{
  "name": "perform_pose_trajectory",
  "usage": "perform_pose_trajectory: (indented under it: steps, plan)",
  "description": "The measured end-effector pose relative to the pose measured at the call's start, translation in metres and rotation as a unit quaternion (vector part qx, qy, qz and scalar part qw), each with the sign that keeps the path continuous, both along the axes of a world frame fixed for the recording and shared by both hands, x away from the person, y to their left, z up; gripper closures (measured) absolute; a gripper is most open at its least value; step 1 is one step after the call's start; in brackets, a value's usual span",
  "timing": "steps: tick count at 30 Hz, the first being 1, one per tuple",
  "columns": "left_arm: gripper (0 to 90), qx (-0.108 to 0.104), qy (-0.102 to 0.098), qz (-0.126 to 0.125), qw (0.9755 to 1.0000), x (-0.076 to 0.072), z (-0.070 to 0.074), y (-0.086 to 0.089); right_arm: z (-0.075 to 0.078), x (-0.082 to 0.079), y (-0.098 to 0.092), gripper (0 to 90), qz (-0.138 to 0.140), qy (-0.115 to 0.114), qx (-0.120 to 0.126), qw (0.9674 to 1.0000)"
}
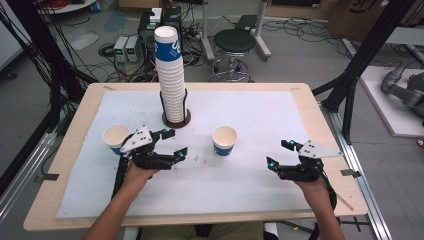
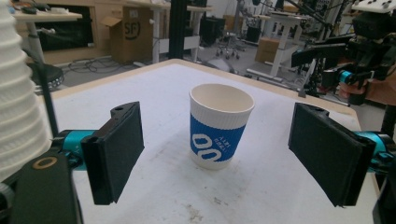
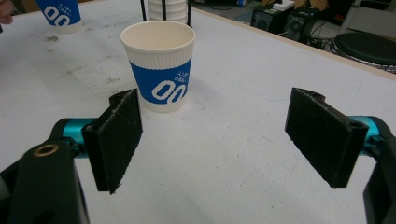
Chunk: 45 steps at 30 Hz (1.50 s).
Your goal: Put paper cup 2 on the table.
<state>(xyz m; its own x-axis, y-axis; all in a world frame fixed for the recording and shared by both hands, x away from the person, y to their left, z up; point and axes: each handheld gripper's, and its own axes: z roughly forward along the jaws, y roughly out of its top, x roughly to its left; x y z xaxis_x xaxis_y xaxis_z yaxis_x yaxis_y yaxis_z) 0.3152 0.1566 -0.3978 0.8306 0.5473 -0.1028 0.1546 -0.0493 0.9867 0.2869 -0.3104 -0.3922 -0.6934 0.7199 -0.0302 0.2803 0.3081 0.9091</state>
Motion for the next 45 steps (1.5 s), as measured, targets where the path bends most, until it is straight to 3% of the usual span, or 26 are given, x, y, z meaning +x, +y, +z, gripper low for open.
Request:
perform_pose_trajectory:
  steps: [8, 24, 45]
  plan:
    - [18.2, -0.010, -0.013, 0.018, 0.9997, -0.009, -0.001, 0.029, 0.000, -0.003, -0.004, 19.3, -0.001, -0.006, 0.001, 1.0000]
    - [18.8, -0.025, -0.029, 0.051, 0.9980, -0.026, -0.003, 0.064, -0.001, -0.008, -0.013, 19.3, -0.012, -0.011, 0.004, 0.9999]
    - [18.9, -0.026, -0.033, 0.053, 0.9977, -0.033, -0.008, 0.069, -0.001, -0.015, -0.011, 19.3, -0.025, -0.014, 0.002, 0.9996]
